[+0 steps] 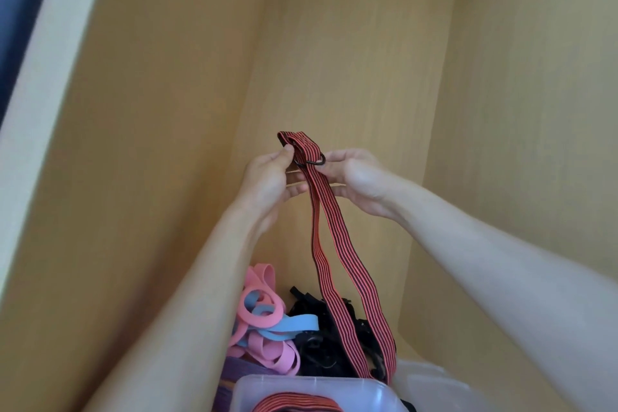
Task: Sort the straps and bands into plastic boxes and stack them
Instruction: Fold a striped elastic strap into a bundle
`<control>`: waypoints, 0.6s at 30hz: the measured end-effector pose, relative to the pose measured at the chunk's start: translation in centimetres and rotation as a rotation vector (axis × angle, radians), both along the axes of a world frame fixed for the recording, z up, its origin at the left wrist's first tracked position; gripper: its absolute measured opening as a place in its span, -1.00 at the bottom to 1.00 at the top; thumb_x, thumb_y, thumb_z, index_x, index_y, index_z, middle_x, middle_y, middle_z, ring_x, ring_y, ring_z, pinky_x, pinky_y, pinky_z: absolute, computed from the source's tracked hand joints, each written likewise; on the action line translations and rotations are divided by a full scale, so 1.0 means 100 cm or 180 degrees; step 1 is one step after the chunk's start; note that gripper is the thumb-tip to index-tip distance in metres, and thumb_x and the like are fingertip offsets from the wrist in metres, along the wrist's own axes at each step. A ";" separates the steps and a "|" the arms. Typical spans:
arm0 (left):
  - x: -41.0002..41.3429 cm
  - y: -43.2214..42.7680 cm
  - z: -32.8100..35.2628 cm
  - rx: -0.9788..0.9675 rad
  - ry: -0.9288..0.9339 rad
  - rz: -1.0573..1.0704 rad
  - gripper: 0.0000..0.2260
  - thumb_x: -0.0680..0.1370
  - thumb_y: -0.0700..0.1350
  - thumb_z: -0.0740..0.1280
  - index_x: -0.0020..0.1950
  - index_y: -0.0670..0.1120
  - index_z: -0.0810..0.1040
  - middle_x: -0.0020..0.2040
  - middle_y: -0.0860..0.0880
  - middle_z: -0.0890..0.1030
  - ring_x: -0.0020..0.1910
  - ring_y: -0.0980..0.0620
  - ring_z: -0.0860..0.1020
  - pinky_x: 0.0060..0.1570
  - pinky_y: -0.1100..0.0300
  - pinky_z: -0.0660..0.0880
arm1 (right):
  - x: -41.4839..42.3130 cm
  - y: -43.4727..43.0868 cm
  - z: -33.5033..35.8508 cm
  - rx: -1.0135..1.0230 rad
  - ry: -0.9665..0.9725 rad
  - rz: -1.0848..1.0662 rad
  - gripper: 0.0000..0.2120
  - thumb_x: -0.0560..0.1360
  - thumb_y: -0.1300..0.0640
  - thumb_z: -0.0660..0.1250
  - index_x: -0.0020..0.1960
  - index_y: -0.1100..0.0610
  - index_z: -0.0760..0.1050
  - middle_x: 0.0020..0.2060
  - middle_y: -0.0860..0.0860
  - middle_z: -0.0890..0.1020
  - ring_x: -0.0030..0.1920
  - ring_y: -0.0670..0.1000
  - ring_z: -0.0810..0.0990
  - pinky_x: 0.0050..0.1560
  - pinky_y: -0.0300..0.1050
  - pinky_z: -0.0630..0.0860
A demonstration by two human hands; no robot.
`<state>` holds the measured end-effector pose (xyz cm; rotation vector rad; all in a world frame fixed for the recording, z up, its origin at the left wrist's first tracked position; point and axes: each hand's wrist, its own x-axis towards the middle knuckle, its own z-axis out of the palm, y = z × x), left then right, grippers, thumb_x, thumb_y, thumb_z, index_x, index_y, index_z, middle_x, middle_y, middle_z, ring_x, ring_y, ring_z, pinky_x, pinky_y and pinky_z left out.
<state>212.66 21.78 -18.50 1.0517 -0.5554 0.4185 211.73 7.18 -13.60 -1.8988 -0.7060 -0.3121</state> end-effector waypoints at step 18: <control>0.000 -0.010 -0.005 0.0187 0.0077 -0.0366 -0.79 0.72 -0.21 0.07 0.07 -0.18 0.49 -0.18 -0.10 0.63 -0.19 -0.08 0.64 -0.08 0.01 0.57 | -0.004 -0.008 -0.044 0.1117 -0.0046 -0.0549 -0.75 0.47 0.43 0.24 0.01 0.15 0.53 -0.07 0.01 0.65 0.03 0.03 0.59 0.05 -0.03 0.48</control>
